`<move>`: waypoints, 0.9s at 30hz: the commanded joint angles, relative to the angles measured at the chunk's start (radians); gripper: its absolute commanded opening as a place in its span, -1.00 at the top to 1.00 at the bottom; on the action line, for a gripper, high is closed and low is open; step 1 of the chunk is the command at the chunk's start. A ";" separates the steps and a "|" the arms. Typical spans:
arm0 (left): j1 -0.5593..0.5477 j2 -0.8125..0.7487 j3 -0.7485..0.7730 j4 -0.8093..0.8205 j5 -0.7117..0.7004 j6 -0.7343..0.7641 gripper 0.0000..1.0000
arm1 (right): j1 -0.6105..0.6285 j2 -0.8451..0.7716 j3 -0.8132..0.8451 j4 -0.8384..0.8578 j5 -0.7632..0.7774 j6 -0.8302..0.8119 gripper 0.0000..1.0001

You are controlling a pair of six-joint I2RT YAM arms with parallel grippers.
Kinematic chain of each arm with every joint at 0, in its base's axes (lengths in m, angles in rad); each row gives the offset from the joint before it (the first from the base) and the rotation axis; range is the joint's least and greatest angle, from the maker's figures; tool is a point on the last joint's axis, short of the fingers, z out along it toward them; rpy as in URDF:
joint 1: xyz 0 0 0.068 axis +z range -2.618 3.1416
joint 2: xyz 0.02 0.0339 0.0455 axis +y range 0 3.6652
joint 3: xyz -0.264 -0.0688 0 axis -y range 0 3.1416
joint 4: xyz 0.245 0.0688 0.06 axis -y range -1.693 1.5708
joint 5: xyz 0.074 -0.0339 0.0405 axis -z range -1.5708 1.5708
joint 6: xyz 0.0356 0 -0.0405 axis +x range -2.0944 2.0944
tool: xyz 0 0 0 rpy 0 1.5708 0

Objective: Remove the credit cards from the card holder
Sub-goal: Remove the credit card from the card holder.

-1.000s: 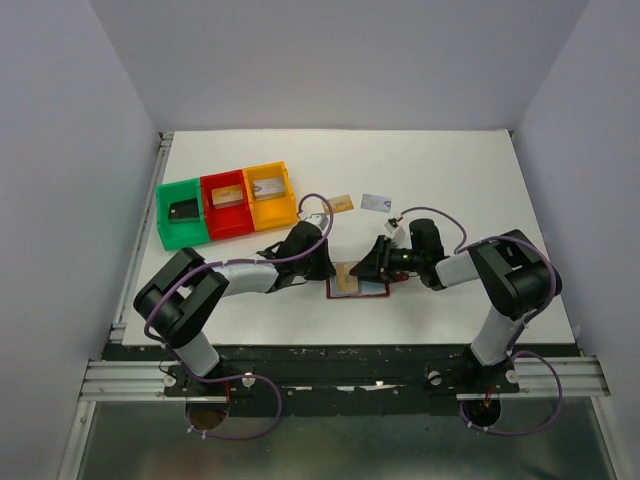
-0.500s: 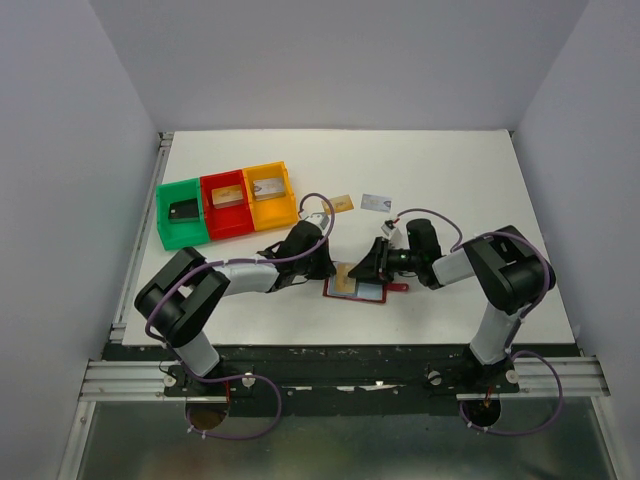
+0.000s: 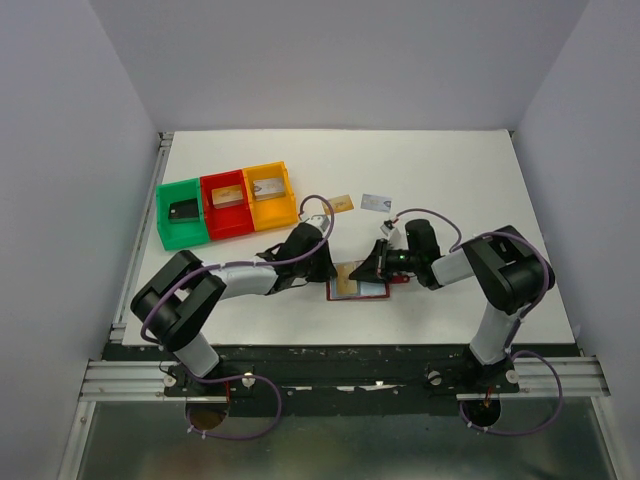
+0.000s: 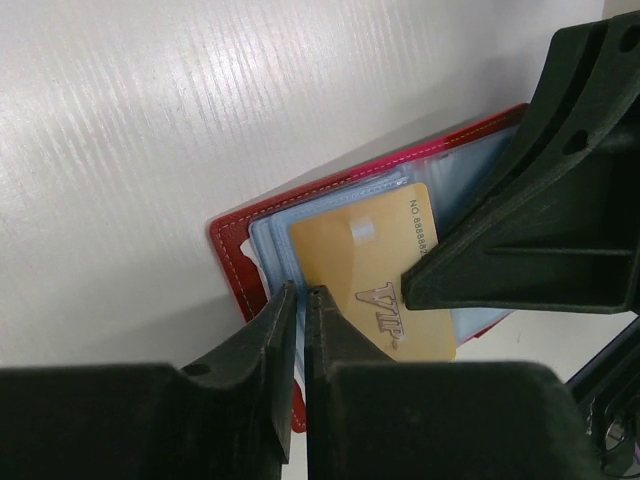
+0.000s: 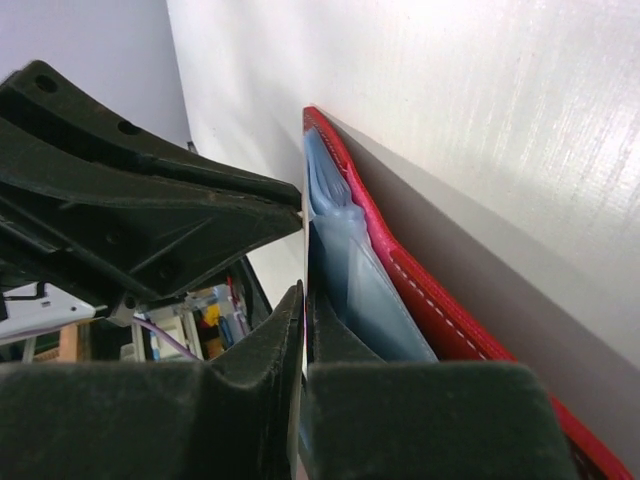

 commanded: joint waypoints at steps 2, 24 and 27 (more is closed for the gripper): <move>-0.014 -0.058 -0.037 -0.034 -0.027 0.000 0.64 | 0.014 -0.046 0.016 -0.091 0.021 -0.088 0.82; -0.019 0.020 -0.011 -0.025 0.019 -0.007 1.00 | 0.012 -0.022 0.025 -0.002 -0.037 -0.020 0.46; -0.023 0.022 -0.008 -0.022 0.022 -0.004 1.00 | 0.017 -0.011 0.033 -0.001 -0.045 -0.018 0.45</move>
